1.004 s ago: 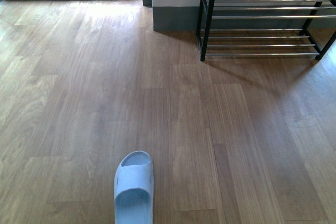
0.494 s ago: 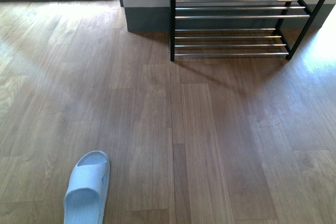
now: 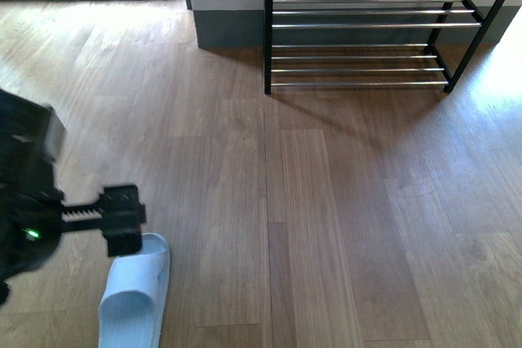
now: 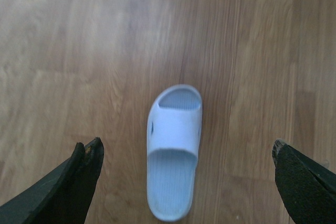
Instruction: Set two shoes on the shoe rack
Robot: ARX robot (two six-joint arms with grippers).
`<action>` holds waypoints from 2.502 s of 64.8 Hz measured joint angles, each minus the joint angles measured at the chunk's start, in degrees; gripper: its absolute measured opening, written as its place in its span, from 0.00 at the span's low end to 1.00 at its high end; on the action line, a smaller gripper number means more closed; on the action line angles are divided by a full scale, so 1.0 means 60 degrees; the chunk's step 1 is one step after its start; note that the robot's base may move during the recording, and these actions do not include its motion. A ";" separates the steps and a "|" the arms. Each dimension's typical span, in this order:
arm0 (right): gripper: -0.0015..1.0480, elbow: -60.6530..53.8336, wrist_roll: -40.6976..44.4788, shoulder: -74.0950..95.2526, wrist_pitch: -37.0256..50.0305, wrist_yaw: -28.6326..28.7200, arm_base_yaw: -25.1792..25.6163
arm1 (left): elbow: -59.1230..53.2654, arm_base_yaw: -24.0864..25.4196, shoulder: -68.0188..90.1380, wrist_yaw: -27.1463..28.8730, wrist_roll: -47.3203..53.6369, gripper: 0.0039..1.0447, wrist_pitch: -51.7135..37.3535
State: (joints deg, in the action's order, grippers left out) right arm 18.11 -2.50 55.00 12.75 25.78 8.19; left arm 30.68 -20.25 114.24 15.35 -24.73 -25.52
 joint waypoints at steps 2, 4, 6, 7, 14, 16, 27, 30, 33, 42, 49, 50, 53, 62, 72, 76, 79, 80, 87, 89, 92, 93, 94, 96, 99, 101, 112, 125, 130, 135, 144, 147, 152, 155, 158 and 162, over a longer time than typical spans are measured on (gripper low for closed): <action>0.01 0.0000 0.0000 0.0000 -0.0004 0.0000 0.0000 | 0.0291 -0.0076 0.0772 -0.0040 -0.0189 0.91 0.0000; 0.01 0.0000 0.0000 0.0000 -0.0004 0.0000 0.0000 | 0.0696 -0.0164 0.1741 -0.0069 -0.0535 0.91 0.0040; 0.01 0.0000 0.0000 0.0000 0.0000 0.0000 0.0000 | 0.0911 -0.0200 0.2171 -0.0069 -0.0656 0.91 0.0146; 0.01 0.0000 0.0000 0.0000 0.0000 0.0000 0.0000 | 0.1140 -0.0244 0.2575 -0.0058 -0.0783 0.91 0.0288; 0.01 0.0000 0.0000 0.0000 0.0000 0.0000 0.0000 | 0.2218 -0.0310 0.4135 -0.0113 -0.1297 0.91 0.0867; 0.01 0.0000 0.0000 0.0000 0.0000 0.0000 0.0000 | 0.2597 -0.0313 0.4528 -0.0189 -0.1435 0.91 0.1038; 0.01 0.0000 0.0000 0.0000 -0.0004 0.0000 0.0000 | 0.4768 -0.0401 0.6466 -0.0696 -0.2255 0.91 0.1869; 0.01 0.0000 0.0000 0.0000 0.0000 0.0000 0.0000 | 0.5115 -0.0419 0.6830 -0.0776 -0.2382 0.91 0.1934; 0.01 0.0000 0.0000 0.0000 0.0000 0.0000 0.0000 | 0.5319 -0.0433 0.7078 -0.0852 -0.2510 0.91 0.1931; 0.01 0.0000 0.0000 0.0000 0.0000 0.0000 0.0000 | 0.6058 -0.0390 0.7832 -0.0973 -0.2667 0.91 0.1923; 0.01 0.0000 0.0000 0.0000 0.0000 0.0000 0.0000 | 0.6812 -0.0219 0.8389 -0.0892 -0.2739 0.91 0.1963; 0.01 0.0000 0.0000 0.0000 0.0000 0.0000 0.0000 | 0.6929 -0.0182 0.8499 -0.0878 -0.2743 0.91 0.1974; 0.01 0.0000 0.0000 0.0000 0.0000 0.0000 0.0000 | 0.7224 -0.0106 0.8699 -0.0831 -0.2747 0.91 0.2120; 0.01 0.0000 0.0000 0.0000 0.0000 0.0000 0.0000 | 0.7690 0.0044 0.9103 -0.0845 -0.2732 0.71 0.2153; 0.01 0.0000 0.0000 0.0000 -0.0004 0.0000 0.0000 | 0.7745 0.0066 0.9136 -0.0816 -0.2747 0.50 0.2055; 0.01 0.0000 0.0000 0.0000 0.0000 0.0000 0.0000 | 0.7934 0.0062 0.9154 -0.0809 -0.2758 0.42 0.2295; 0.01 0.0000 0.0000 0.0000 -0.0004 0.0000 0.0000 | 0.8018 0.0062 0.9165 -0.0812 -0.2765 0.37 0.2317; 0.01 0.0000 0.0000 0.0000 0.0000 0.0000 0.0000 | 0.8072 0.0062 0.9165 -0.0816 -0.2779 0.33 0.2317; 0.01 0.0000 0.0000 0.0000 0.0000 0.0000 0.0000 | 0.8193 0.0084 0.9158 -0.1031 -0.2936 0.21 0.2248; 0.01 0.0000 0.0000 0.0000 -0.0004 0.0000 0.0000 | 0.8211 0.0098 0.9158 -0.1064 -0.3038 0.18 0.2248; 0.01 0.0000 0.0000 0.0000 0.0000 0.0000 0.0000 | 0.8196 0.0124 0.9133 -0.1093 -0.3071 0.12 0.2226; 0.01 0.0000 0.0000 0.0000 0.0000 0.0000 0.0000 | 0.8182 0.0131 0.9114 -0.1100 -0.3071 0.11 0.2208; 0.01 0.0000 0.0000 0.0000 0.0000 0.0000 0.0000 | 0.8160 0.0142 0.9092 -0.1111 -0.3071 0.10 0.2178; 0.01 0.0000 0.0000 0.0000 0.0000 0.0000 0.0000 | 0.8098 0.0171 0.9052 -0.1129 -0.3075 0.08 0.2113; 0.01 0.0000 0.0000 0.0000 -0.0004 0.0000 0.0000 | 0.7843 0.0226 0.8863 -0.1133 -0.3078 0.04 0.1912; 0.01 0.0000 0.0000 0.0000 0.0000 0.0000 0.0000 | 0.7559 0.0288 0.8644 -0.1126 -0.3075 0.02 0.1727; 0.01 0.0000 0.0000 0.0000 -0.0004 0.0000 0.0000 | 0.5621 0.0740 0.6579 -0.0503 -0.2299 0.02 0.0729; 0.01 0.0000 0.0000 0.0000 0.0000 0.0000 0.0000 | 0.3311 0.1191 0.3264 0.0237 -0.0820 0.02 -0.0364; 0.01 0.0000 0.0000 0.0000 -0.0004 0.0000 0.0000 | 0.2320 0.1279 0.1800 0.0637 -0.0015 0.02 -0.0710; 0.01 0.0000 0.0000 0.0000 0.0000 0.0000 0.0000 | 0.0889 0.1326 -0.0503 0.1078 0.1304 0.02 -0.0841; 0.01 0.0000 0.0000 0.0000 0.0000 0.0000 0.0000 | -0.0444 0.1384 -0.3453 0.1126 0.2605 0.02 -0.0087; 0.01 0.0000 0.0000 0.0000 -0.0004 0.0000 0.0000 | -0.0747 0.1359 -0.4535 0.1195 0.2994 0.02 0.0401; 0.01 0.0000 0.0000 0.0000 -0.0004 0.0000 0.0000 | -0.1038 0.1209 -0.6196 0.1370 0.3424 0.02 0.1286; 0.01 0.0000 0.0000 0.0000 0.0000 0.0000 0.0000 | -0.1133 0.1016 -0.7289 0.1548 0.3665 0.02 0.1912; 0.01 0.0000 0.0000 0.0000 0.0000 0.0000 0.0000 | -0.1195 0.0699 -0.8601 0.1810 0.3942 0.02 0.2674; 0.01 0.0000 0.0000 0.0000 0.0000 0.0000 0.0004 | -0.1271 0.0248 -1.0200 0.2401 0.4277 0.02 0.3592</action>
State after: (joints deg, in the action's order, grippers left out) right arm 18.11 -2.50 55.00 12.75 25.78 8.21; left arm 23.05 -18.76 53.04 29.76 0.93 -3.97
